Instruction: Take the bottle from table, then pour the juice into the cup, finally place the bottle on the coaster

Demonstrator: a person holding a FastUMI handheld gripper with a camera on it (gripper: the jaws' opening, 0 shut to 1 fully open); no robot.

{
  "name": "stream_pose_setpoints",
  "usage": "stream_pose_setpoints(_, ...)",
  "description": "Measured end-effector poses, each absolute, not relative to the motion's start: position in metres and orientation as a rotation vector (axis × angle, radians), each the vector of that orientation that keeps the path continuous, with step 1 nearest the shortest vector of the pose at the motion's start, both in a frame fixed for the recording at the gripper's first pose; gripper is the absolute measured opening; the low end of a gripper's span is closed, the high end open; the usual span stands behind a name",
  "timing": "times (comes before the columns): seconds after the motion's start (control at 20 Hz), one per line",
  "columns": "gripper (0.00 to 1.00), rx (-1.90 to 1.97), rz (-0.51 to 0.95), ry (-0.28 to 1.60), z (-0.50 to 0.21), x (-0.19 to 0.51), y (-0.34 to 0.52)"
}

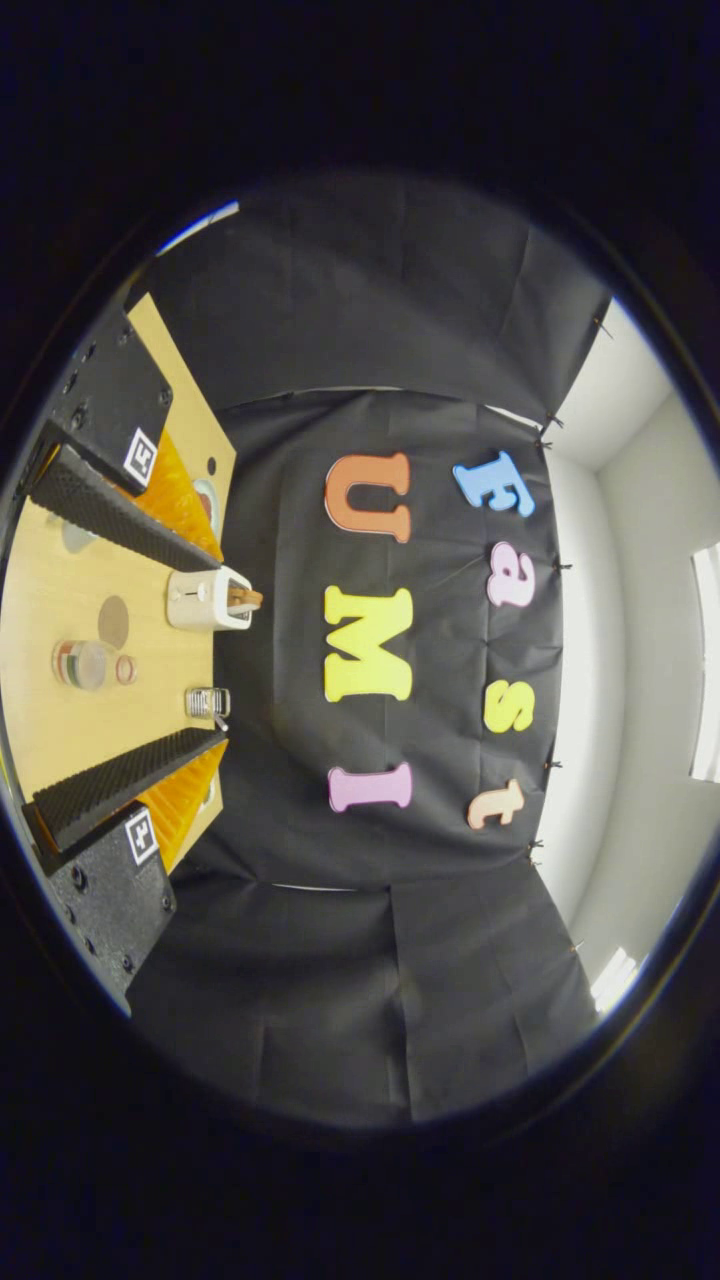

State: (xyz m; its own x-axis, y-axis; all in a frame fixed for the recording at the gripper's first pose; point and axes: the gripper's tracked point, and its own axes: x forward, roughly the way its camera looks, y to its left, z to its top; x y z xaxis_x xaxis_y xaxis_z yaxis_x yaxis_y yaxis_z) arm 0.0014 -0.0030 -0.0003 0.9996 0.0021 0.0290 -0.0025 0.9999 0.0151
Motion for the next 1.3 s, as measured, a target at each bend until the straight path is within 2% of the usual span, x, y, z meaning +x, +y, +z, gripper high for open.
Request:
stream_pose_setpoints(0.4, 1.0, 0.021, 0.013, -0.072, -0.002, -0.004, -0.004)
stream_pose_setpoints(1.3, 1.0, -0.014, 0.01, -0.071, -0.091, 0.044, -0.004)
